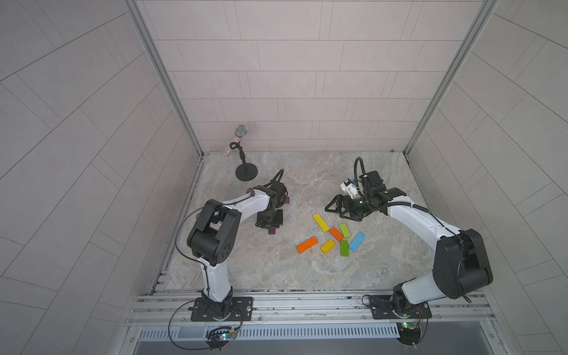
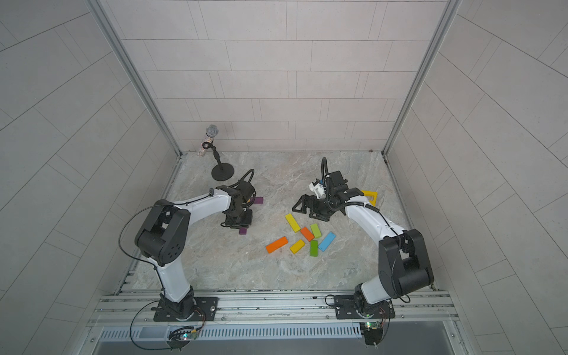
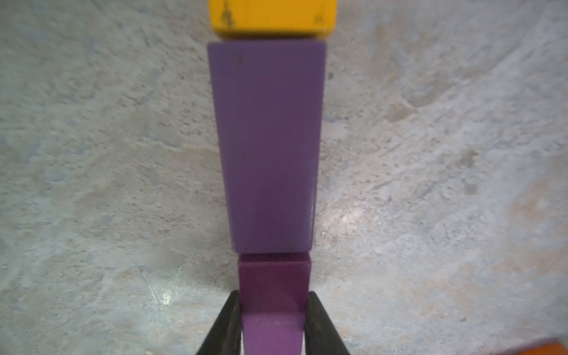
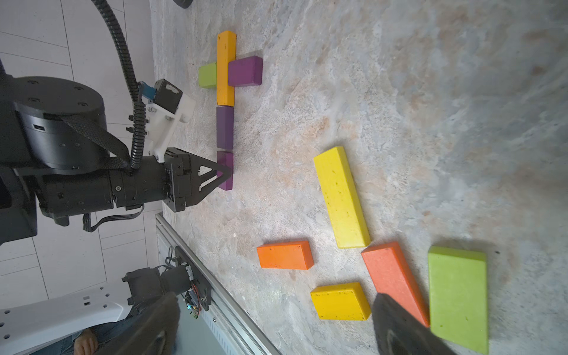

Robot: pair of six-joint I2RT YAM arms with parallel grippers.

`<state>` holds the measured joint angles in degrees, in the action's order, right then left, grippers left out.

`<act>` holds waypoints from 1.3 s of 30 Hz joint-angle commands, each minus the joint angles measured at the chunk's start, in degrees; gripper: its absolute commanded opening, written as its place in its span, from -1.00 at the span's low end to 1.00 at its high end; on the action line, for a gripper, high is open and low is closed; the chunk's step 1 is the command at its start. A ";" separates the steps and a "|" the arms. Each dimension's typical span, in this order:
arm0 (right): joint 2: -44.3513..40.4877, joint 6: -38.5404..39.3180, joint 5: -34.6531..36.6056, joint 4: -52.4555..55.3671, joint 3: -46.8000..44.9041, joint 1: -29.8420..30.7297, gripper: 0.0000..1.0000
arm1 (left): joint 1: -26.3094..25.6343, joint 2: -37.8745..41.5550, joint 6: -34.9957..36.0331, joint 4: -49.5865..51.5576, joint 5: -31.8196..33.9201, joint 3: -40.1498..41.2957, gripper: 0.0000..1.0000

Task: Assemble the letter t with building blocks
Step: Assemble the building block at the center of the board.

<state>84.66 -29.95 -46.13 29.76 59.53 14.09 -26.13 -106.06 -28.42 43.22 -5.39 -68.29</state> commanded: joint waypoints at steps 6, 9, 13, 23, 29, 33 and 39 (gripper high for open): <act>0.06 1.04 -0.54 -0.75 -1.41 -0.29 0.99 | 0.82 -2.13 -0.36 0.29 1.26 -1.11 -0.67; 0.06 0.89 -0.56 -0.89 -1.48 -0.24 0.99 | 0.90 -2.22 -0.25 0.40 1.42 -1.40 -0.67; -0.02 0.80 -0.60 -1.09 -1.65 -0.25 0.99 | 0.99 -2.47 0.03 0.88 1.53 -2.06 -0.65; -0.02 0.69 -0.80 -1.55 -2.22 -0.24 0.99 | 1.16 -2.57 -0.14 1.73 1.98 -2.35 -0.61; -0.02 0.78 -0.90 -1.62 -2.28 -0.29 0.99 | 1.23 -2.66 -0.23 2.18 1.96 -2.45 -0.52; -0.02 0.69 -0.98 -1.65 -2.25 -0.30 0.99 | 1.26 -2.74 -0.01 2.55 2.05 -2.65 -0.42; -0.02 0.77 -0.98 -1.63 -2.30 -0.38 0.99 | 1.26 -3.10 0.21 2.83 2.33 -2.97 -0.25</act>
<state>84.68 -29.98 -46.54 28.47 57.71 14.06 -25.45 -107.48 -28.49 44.31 -5.17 -70.24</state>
